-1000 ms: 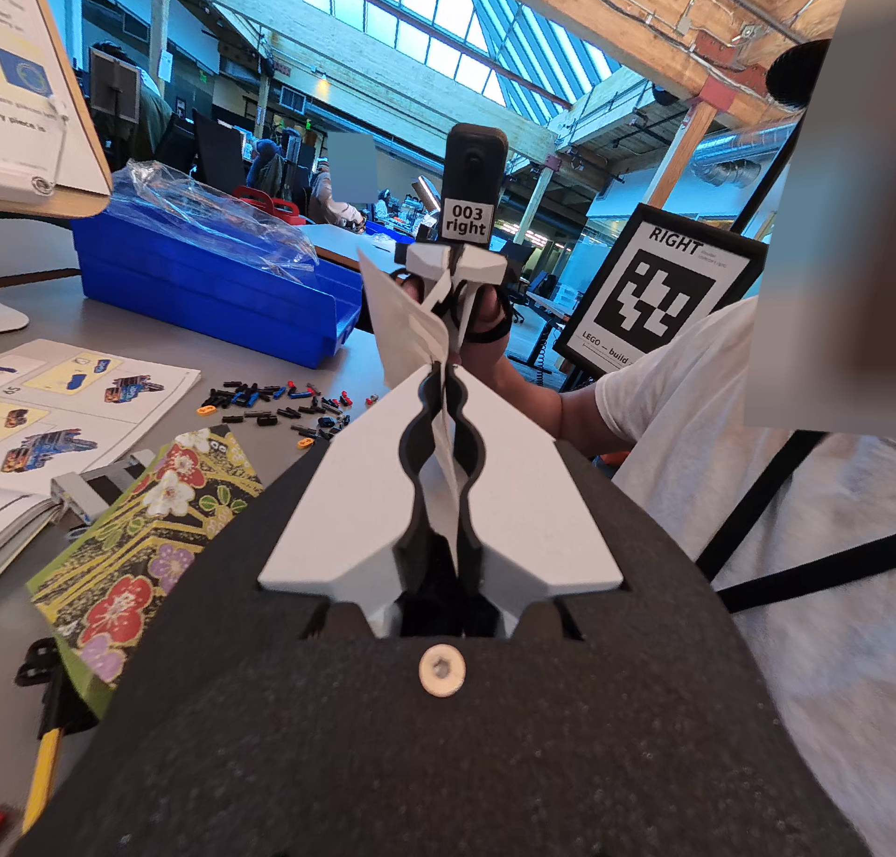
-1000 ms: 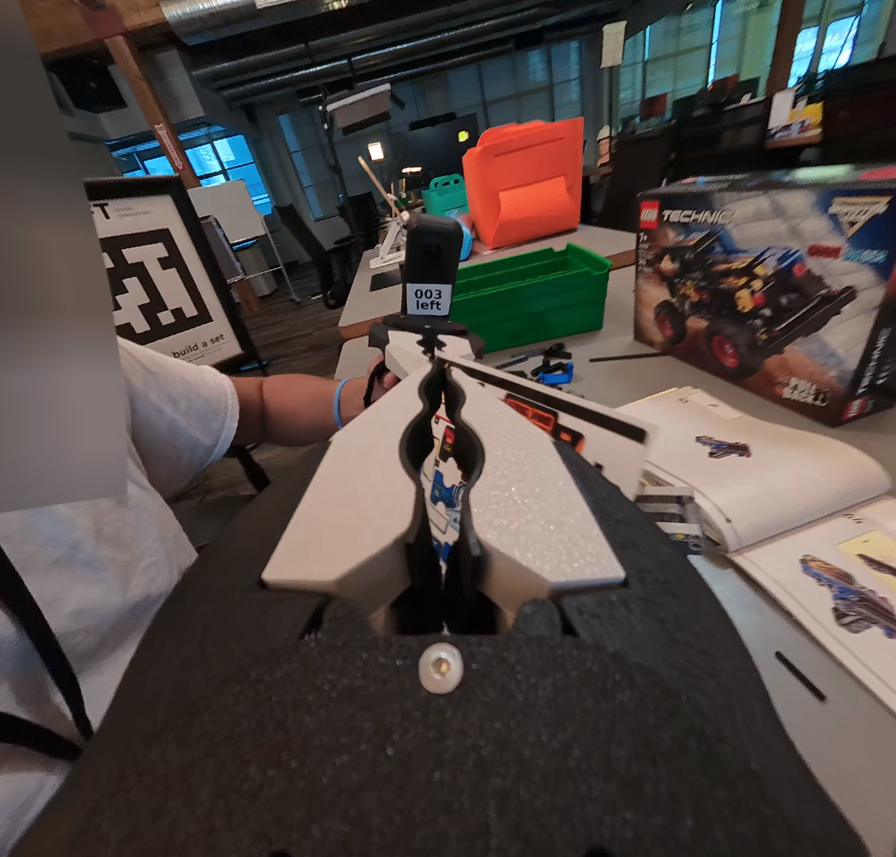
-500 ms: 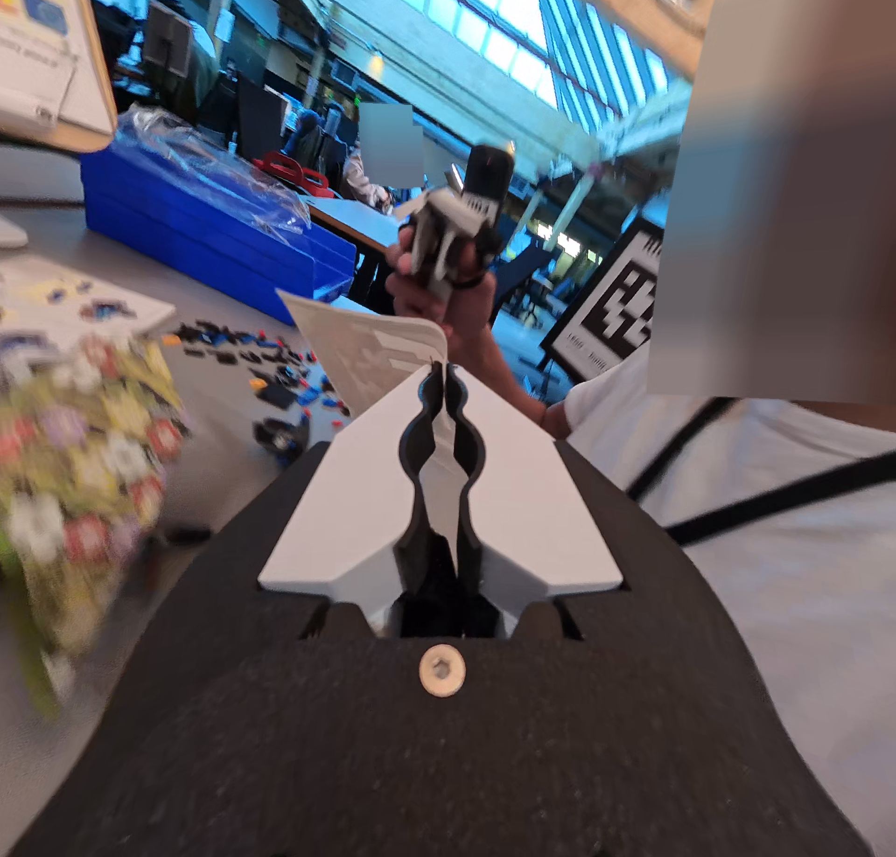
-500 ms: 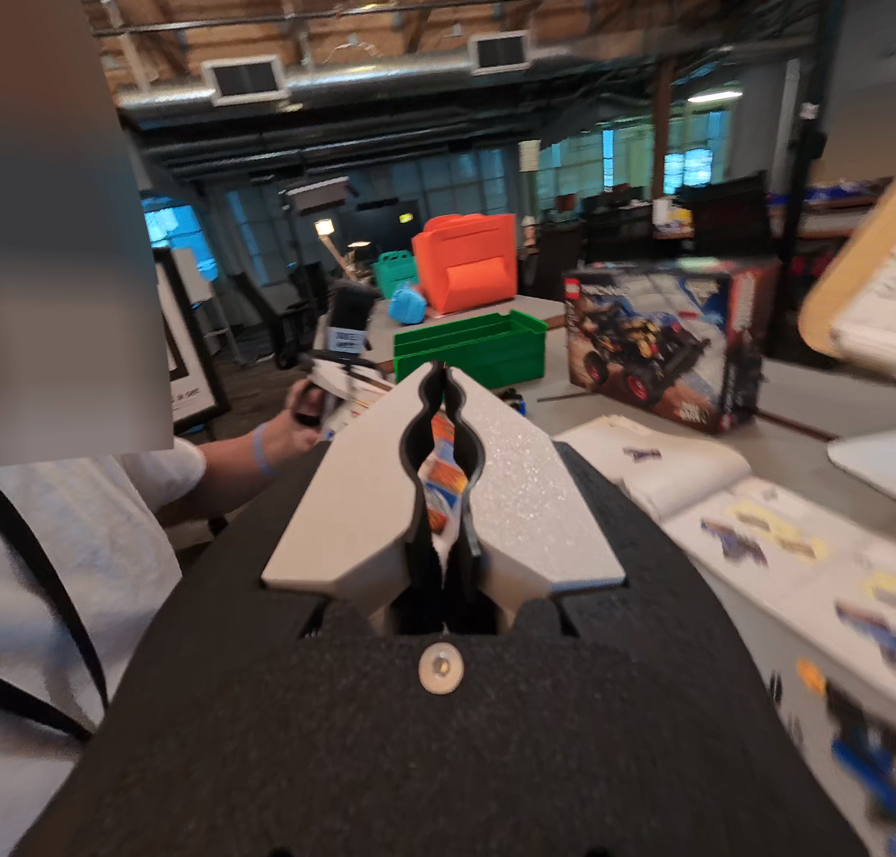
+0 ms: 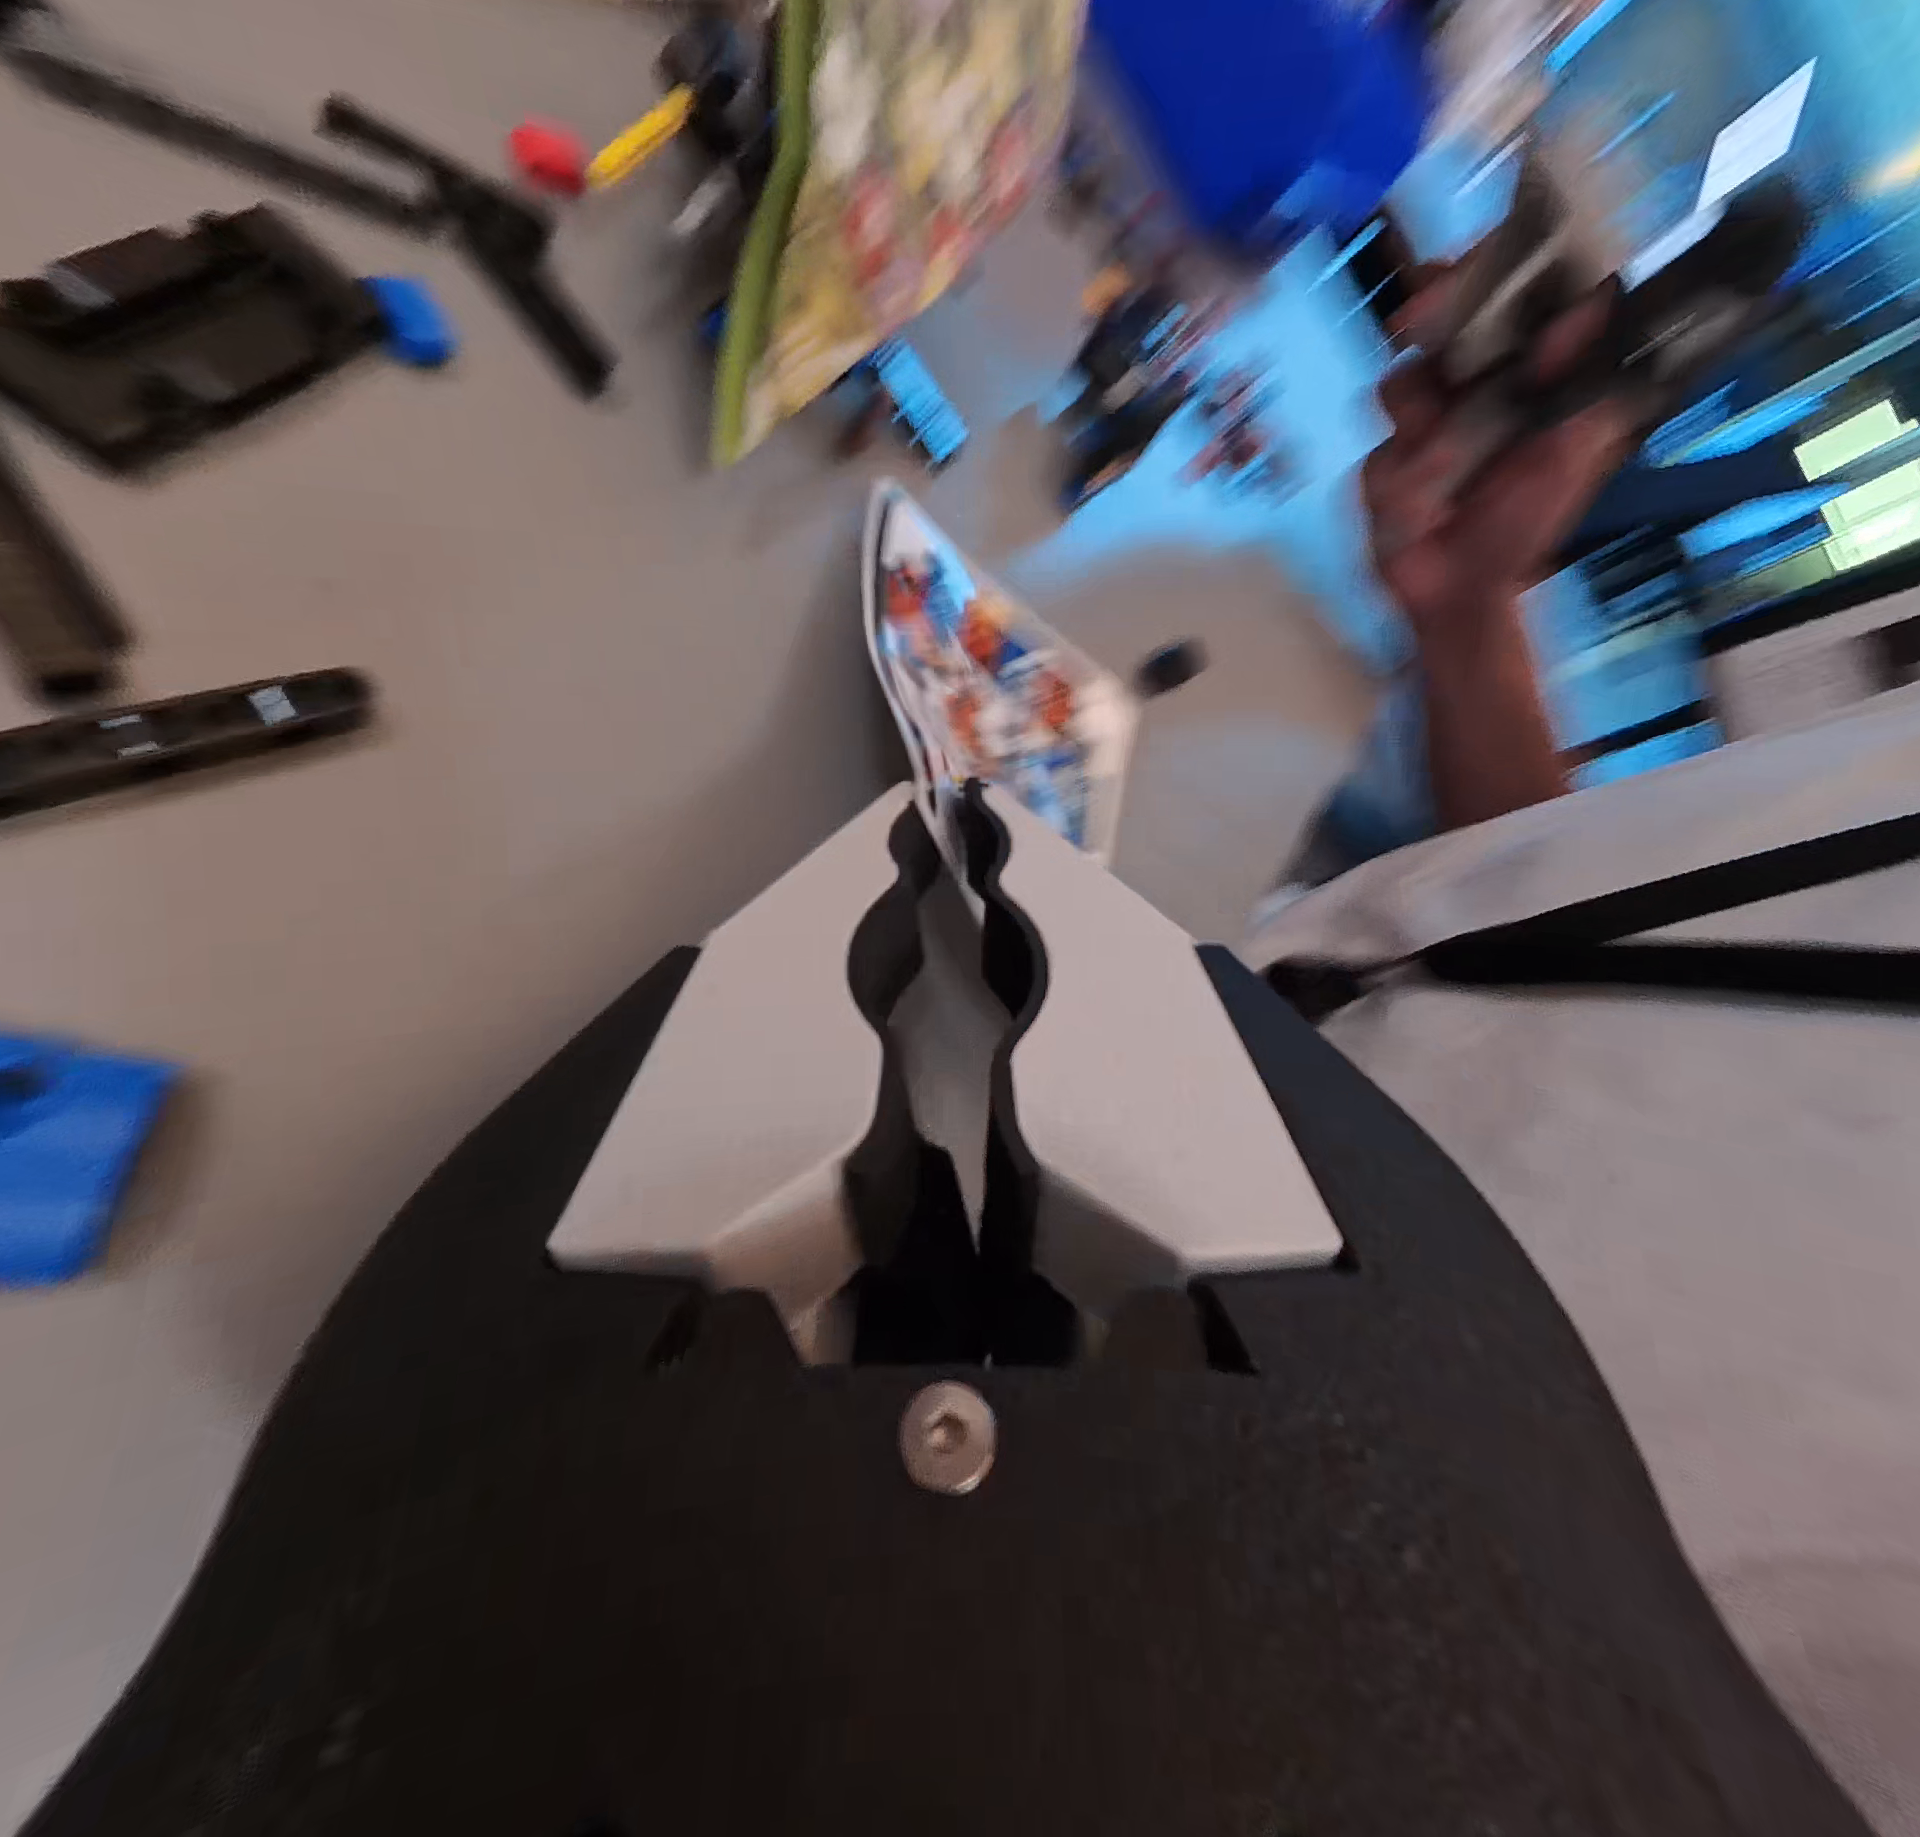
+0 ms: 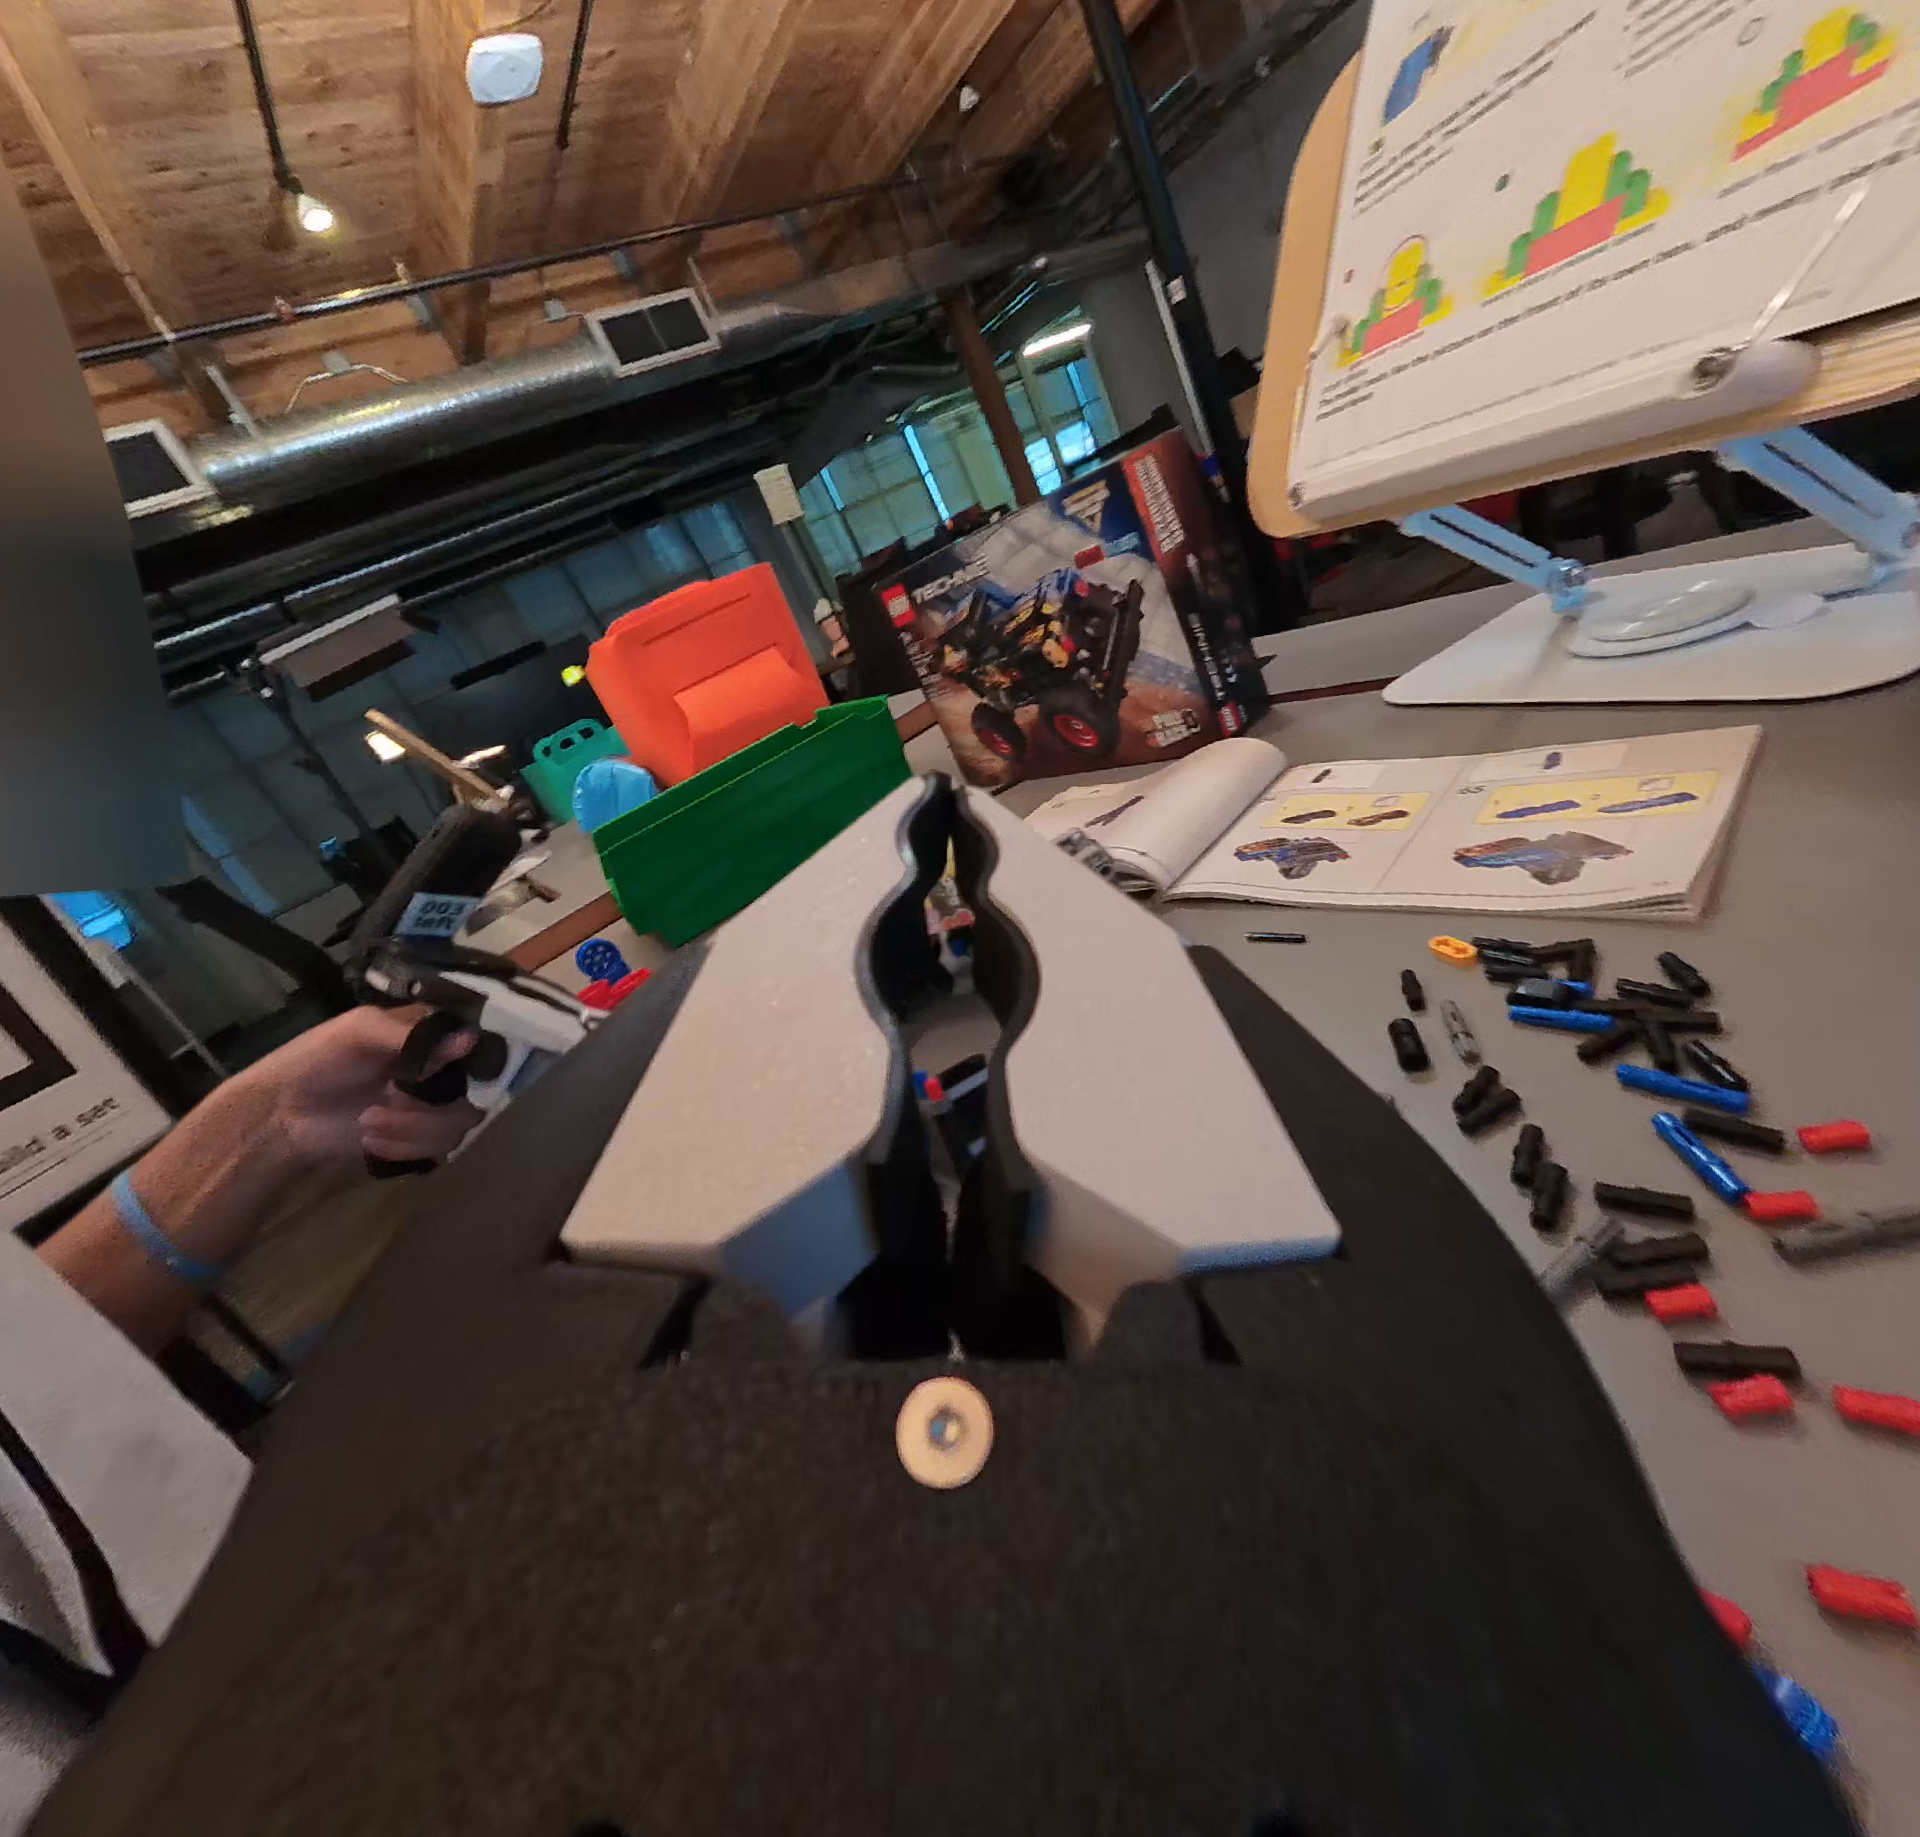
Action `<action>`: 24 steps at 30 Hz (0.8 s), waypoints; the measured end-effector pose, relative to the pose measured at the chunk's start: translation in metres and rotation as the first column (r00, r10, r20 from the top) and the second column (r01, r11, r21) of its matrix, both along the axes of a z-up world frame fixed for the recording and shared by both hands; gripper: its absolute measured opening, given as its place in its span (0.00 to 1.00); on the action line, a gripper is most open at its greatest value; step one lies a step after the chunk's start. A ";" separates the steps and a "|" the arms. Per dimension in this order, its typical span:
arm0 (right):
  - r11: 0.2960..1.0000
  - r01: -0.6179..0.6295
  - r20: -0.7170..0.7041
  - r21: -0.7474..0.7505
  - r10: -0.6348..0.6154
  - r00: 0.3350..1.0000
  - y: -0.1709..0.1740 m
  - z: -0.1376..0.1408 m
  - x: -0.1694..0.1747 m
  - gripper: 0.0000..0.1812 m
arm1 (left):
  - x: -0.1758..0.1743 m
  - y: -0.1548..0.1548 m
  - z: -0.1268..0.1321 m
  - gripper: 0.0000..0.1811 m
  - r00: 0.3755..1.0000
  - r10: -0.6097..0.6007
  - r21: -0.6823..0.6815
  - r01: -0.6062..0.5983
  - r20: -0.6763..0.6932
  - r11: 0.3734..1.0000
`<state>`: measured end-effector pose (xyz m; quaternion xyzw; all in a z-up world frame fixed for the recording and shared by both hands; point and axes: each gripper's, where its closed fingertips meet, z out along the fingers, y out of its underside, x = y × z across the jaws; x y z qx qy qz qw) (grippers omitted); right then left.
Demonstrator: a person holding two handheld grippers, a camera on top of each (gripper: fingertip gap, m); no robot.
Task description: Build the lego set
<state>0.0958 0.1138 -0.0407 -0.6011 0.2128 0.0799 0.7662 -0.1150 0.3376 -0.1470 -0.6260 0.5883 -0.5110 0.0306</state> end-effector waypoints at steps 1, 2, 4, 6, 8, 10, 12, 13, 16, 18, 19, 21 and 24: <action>1.000 0.011 -0.006 0.014 -0.011 1.000 -0.002 -0.002 0.001 0.00 | -0.001 0.004 -0.008 0.03 0.999 -0.002 0.078 0.005 -0.032 0.997; 0.999 0.015 -0.014 0.029 -0.014 1.000 -0.003 -0.004 0.000 0.00 | -0.001 0.007 -0.015 0.05 0.999 -0.005 0.153 0.013 -0.051 0.988; 0.999 0.026 -0.042 0.031 -0.025 0.999 -0.003 -0.009 0.000 0.00 | 0.003 0.015 -0.022 0.07 0.998 0.022 0.273 -0.005 -0.059 0.962; 0.999 0.040 -0.014 0.011 -0.040 0.999 -0.003 -0.010 -0.002 0.00 | 0.007 0.022 -0.024 0.12 0.998 0.044 0.355 -0.026 -0.044 0.935; 0.997 0.070 0.005 -0.017 -0.069 0.998 -0.004 -0.012 0.000 0.00 | 0.010 0.026 -0.029 0.20 0.997 0.048 0.427 -0.019 -0.056 0.904; 0.998 0.052 0.001 -0.036 -0.052 0.999 0.000 -0.016 -0.002 0.00 | 0.011 0.031 -0.033 0.27 0.997 0.053 0.507 -0.015 -0.061 0.862; 0.997 0.048 0.011 -0.060 -0.048 0.999 0.003 -0.018 -0.003 0.00 | 0.011 0.032 -0.034 0.31 0.997 0.049 0.563 -0.009 -0.056 0.826; 0.997 0.046 0.020 -0.069 -0.045 0.999 0.004 -0.019 -0.004 0.00 | 0.012 0.033 -0.031 0.32 0.998 0.053 0.583 -0.021 -0.038 0.812; 0.995 0.026 0.032 -0.100 -0.023 0.999 0.009 -0.023 -0.011 0.00 | 0.013 0.040 -0.008 0.33 0.996 0.067 0.615 -0.084 0.051 0.784; 0.993 -0.005 0.039 -0.121 0.010 0.999 0.013 -0.026 -0.021 0.00 | 0.016 0.031 0.021 0.29 0.985 0.024 0.611 -0.126 0.172 0.782; 0.991 -0.026 0.043 -0.130 0.032 0.999 0.015 -0.027 -0.028 0.00 | 0.017 0.018 0.035 0.26 0.972 -0.035 0.601 -0.116 0.234 0.791; 0.990 -0.074 0.048 -0.124 0.081 0.996 0.018 -0.028 -0.043 0.00 | 0.016 -0.025 0.045 0.23 0.940 -0.197 0.567 0.004 0.279 0.824; 0.982 -0.174 0.034 -0.070 0.176 0.984 0.019 -0.023 -0.065 0.00 | 0.015 -0.087 0.014 0.21 0.894 -0.419 0.547 0.275 0.156 0.791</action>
